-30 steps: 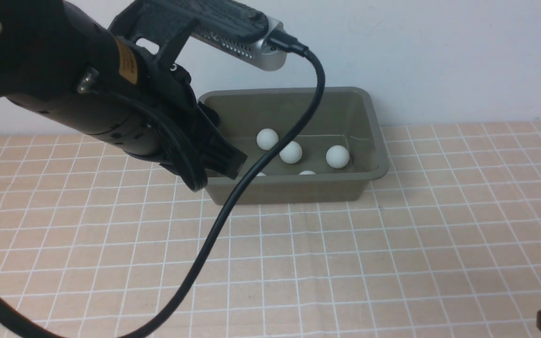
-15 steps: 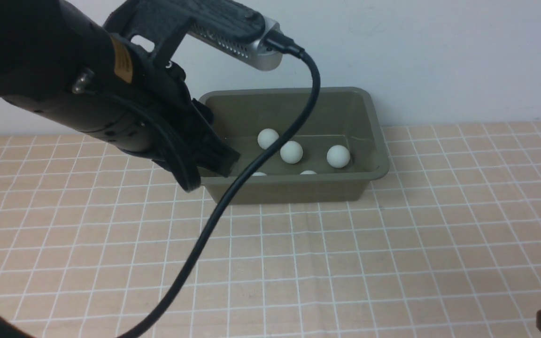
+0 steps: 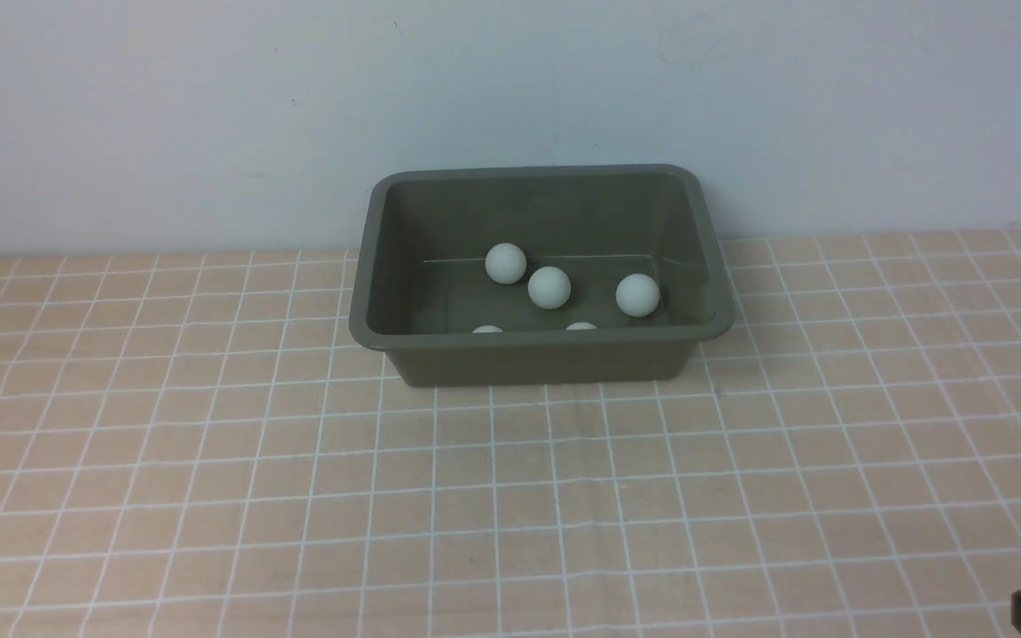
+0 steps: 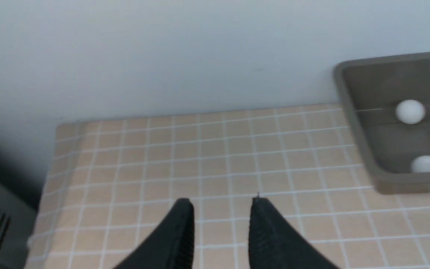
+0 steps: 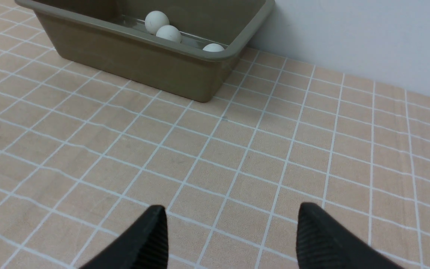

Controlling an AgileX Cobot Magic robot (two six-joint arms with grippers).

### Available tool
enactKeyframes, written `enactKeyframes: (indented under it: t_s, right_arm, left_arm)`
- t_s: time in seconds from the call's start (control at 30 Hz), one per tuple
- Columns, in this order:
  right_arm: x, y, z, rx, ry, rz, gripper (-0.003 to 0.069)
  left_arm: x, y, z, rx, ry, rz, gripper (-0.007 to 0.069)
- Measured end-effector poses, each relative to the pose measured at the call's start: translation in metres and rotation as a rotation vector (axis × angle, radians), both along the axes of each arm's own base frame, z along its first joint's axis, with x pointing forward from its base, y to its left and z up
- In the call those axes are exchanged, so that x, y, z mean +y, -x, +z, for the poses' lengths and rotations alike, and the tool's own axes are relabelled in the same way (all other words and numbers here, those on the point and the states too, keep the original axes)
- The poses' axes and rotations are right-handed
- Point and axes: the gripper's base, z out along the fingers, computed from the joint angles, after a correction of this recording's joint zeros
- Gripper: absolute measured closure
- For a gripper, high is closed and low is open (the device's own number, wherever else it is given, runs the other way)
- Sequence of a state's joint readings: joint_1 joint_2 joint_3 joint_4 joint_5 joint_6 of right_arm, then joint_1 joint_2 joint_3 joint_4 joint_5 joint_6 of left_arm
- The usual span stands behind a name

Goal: Put the table tennis balls into the box on the light coffee tablecloth.

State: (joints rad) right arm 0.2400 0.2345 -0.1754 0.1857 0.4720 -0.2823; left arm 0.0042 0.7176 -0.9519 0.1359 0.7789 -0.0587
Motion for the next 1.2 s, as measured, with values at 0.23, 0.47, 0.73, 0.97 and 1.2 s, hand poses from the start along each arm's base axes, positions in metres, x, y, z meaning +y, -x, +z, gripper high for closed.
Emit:
enactKeyframes:
  t_s: [0.23,0.47,0.73,0.97,1.2]
  right_arm:
    - [0.0,0.0,0.0,0.0,0.0,0.0,0.0231]
    - [0.0,0.0,0.0,0.0,0.0,0.0,0.0231]
    - [0.0,0.0,0.0,0.0,0.0,0.0,0.0231]
    - [0.0,0.0,0.0,0.0,-0.001,0.0,0.0231]
    - [0.0,0.001,-0.001,0.011,0.001,0.002,0.0231]
  left_arm:
    - [0.002,0.05,-0.062,-0.142,-0.01,0.035,0.0463]
    - [-0.002,0.071,-0.13,-0.282,0.022,0.006,0.0463]
    - [-0.003,0.069,-0.167,-0.229,0.025,0.004,0.0463]
    - [-0.003,0.071,-0.19,-0.205,0.048,0.014,0.0463]
    - [-0.003,0.074,-0.212,-0.194,0.085,0.025,0.0463]
